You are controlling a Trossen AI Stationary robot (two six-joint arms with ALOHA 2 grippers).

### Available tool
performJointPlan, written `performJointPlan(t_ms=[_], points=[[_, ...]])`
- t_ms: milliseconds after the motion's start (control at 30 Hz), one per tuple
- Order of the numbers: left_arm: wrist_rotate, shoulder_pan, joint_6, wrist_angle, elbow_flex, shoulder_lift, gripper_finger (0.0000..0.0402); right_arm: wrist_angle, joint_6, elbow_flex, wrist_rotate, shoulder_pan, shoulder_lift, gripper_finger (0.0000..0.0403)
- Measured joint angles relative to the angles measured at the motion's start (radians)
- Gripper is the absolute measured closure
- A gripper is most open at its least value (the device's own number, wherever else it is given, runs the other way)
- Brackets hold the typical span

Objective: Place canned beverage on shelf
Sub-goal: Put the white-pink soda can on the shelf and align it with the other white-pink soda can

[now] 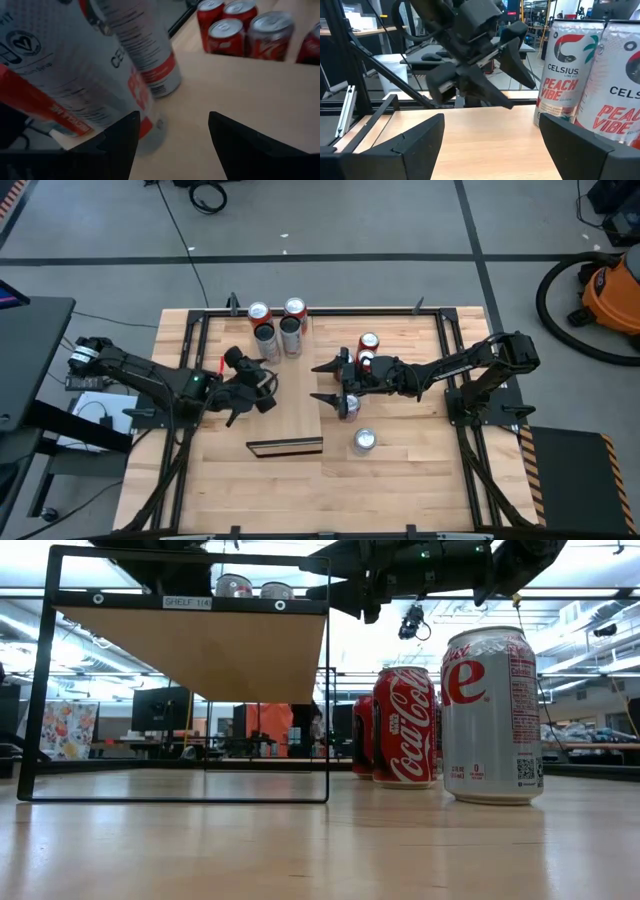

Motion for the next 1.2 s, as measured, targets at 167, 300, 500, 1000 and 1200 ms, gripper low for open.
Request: performJointPlan(t_ms=[167, 300, 500, 1000, 1200], points=[[0.007, 0.027, 0.015, -0.036, 0.000, 0.000, 0.0155, -0.004, 0.000, 0.000, 0.000, 0.000, 0.000, 0.0066], [0.013, 0.033, 0.001, -0.060, 0.000, -0.001, 0.0155, -0.004, -0.001, 0.000, 0.000, 0.000, 0.000, 0.0066], [0.064, 0.005, 0.001, 0.018, 0.002, -0.014, 0.0155, -0.002, -0.002, 0.000, 0.000, 0.000, 0.000, 0.0066], [0.059, 0.096, 0.055, 0.075, 0.001, 0.003, 0.0155, 0.000, -0.001, 0.000, 0.000, 0.000, 0.000, 0.0066], [0.058, 0.106, 0.058, 0.071, 0.001, 0.003, 0.0155, -0.002, -0.002, 0.000, 0.000, 0.000, 0.000, 0.0066]])
